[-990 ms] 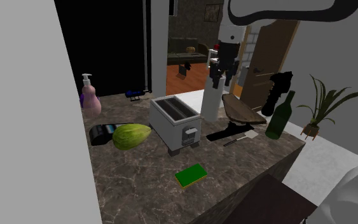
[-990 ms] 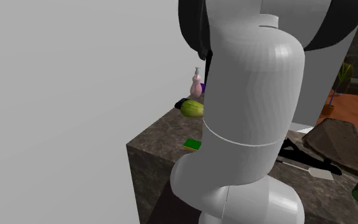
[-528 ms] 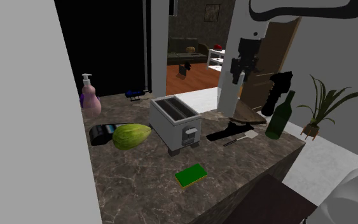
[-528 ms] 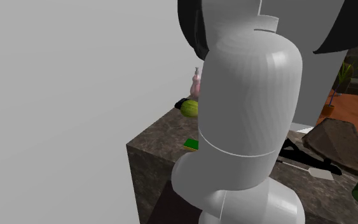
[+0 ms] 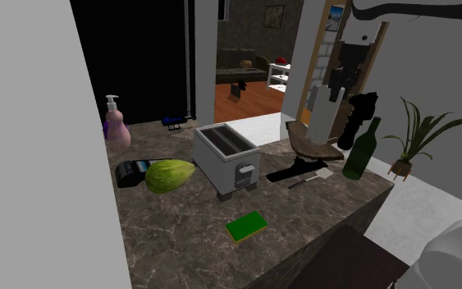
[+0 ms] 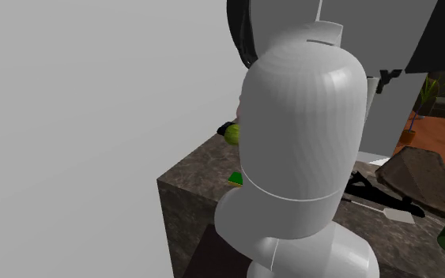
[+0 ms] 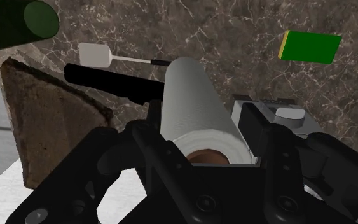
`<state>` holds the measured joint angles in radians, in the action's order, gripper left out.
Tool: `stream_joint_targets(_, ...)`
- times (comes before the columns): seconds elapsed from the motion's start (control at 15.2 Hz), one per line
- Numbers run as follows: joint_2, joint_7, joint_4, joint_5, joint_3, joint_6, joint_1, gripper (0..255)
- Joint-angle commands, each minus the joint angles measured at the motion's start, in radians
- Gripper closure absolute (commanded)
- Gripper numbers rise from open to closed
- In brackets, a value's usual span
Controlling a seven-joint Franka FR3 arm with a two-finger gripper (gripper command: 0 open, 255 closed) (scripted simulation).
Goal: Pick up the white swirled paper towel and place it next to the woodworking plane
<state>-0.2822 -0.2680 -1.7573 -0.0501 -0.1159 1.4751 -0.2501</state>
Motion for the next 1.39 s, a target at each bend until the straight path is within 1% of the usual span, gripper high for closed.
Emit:
stream_joint_targets(0.0,0.009,-0.052,0.028,-0.008,-0.032,-0.017,-0.017,255)
stream_joint_targets(0.33,0.04,-0.181,0.097,-0.023,-0.114,-0.049,-0.061,255)
stream_joint_targets(0.4,0.042,-0.186,0.101,-0.023,-0.118,-0.051,-0.063,255)
stream_joint_targets(1.32,-0.02,-0.171,-0.154,-0.036,-0.117,0.143,-0.067,255)
